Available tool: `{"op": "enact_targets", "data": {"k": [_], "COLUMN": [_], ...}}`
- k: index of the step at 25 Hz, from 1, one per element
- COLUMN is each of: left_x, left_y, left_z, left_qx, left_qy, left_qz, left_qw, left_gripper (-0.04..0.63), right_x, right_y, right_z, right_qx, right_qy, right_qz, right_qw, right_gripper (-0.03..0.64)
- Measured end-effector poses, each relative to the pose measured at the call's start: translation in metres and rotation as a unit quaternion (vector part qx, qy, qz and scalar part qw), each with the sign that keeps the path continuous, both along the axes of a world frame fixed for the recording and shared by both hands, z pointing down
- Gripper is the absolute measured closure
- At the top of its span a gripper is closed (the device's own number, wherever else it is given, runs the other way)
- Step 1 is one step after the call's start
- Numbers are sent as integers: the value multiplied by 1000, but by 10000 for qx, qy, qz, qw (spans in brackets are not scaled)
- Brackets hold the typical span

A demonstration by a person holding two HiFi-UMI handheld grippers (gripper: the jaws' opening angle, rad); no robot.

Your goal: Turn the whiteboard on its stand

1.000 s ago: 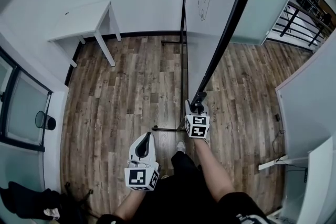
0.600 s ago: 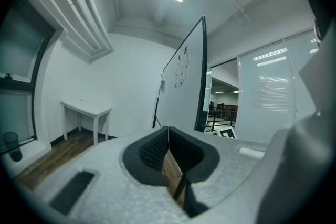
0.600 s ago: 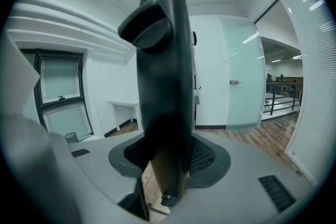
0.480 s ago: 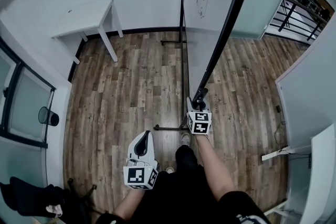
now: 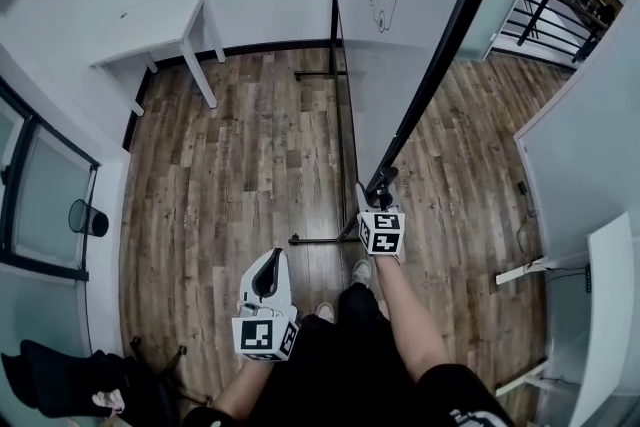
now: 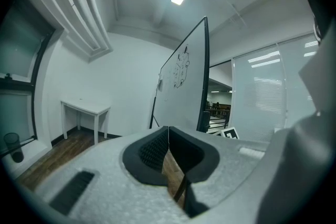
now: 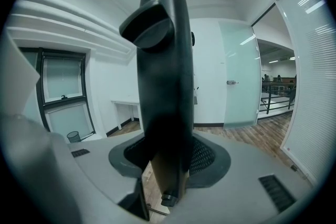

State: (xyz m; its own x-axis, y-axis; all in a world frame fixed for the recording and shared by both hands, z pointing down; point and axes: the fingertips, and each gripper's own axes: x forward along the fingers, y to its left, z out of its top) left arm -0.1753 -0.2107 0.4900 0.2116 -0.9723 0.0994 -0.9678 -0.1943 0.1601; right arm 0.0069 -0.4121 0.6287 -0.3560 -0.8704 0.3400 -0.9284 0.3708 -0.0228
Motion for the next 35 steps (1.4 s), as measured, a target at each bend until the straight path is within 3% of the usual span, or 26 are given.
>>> {"op": "enact_targets", "data": {"k": [15, 35], "left_x": [6, 31], "left_y": [31, 117], "left_z": [2, -2], "left_qx": [-51, -60], "left_qy": [161, 24], "left_qz": [-23, -269], "left_qw": [9999, 9996], "left_gripper": [577, 577], "right_x": [-2, -4], "right_y": [43, 135], "right_z": [1, 1], "right_qx": [24, 44], "right_qy": [4, 31], "right_qz": [-89, -378], "right_qw": [10000, 9993], "right_gripper": [443, 443]}}
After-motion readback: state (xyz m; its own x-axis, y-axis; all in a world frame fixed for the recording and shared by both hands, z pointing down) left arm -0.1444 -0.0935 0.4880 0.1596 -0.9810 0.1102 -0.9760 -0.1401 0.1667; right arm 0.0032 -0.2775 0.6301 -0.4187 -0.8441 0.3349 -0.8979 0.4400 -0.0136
